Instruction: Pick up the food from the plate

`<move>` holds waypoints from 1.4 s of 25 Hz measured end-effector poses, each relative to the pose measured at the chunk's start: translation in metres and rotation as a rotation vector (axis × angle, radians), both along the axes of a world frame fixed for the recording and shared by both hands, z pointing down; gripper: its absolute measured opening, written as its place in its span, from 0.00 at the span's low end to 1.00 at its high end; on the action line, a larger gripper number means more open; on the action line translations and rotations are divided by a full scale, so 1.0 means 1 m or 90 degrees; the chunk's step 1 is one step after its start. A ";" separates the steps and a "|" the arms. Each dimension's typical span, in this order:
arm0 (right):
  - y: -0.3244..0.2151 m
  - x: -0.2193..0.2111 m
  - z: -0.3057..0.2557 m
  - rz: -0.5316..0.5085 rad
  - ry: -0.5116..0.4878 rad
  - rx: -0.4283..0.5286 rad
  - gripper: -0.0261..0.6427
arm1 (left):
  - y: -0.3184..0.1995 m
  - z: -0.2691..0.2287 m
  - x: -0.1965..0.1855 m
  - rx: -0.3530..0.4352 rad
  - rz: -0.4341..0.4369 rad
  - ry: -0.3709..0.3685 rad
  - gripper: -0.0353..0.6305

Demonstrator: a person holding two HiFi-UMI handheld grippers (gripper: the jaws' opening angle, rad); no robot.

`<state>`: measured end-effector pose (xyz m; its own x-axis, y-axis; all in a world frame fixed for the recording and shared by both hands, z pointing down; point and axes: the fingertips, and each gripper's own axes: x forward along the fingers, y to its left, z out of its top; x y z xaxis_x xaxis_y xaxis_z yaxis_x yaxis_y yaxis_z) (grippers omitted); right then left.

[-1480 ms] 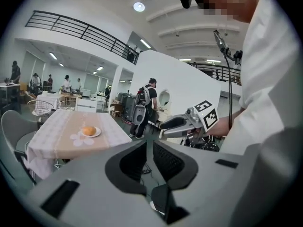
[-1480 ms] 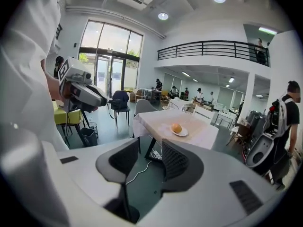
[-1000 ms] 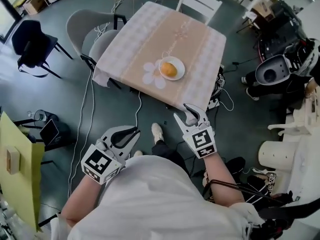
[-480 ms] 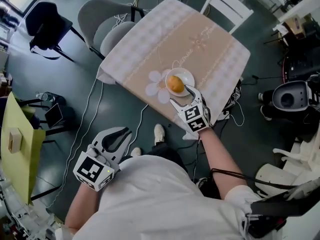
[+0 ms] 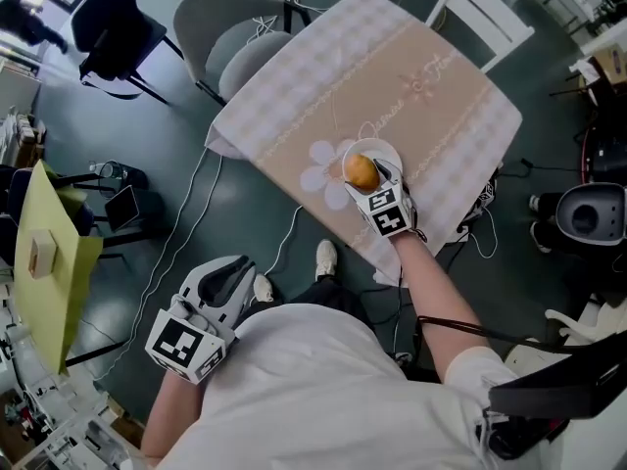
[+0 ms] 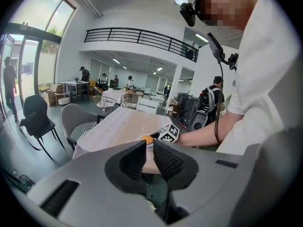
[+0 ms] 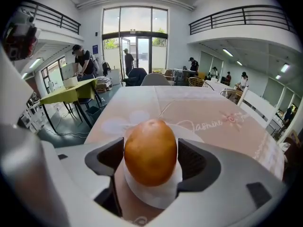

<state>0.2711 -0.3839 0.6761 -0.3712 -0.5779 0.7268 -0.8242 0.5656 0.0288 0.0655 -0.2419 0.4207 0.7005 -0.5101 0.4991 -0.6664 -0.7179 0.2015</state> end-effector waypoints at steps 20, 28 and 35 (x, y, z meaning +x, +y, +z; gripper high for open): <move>0.017 -0.011 -0.057 0.079 -0.051 0.035 0.57 | 0.013 -0.011 -0.055 0.040 0.020 0.028 0.11; 0.059 -0.036 -0.118 0.118 -0.057 0.087 0.57 | 0.021 -0.010 -0.085 0.048 0.053 0.050 0.11; 0.107 -0.074 -0.160 0.139 -0.056 0.128 0.57 | 0.039 -0.006 -0.127 0.054 0.083 0.062 0.07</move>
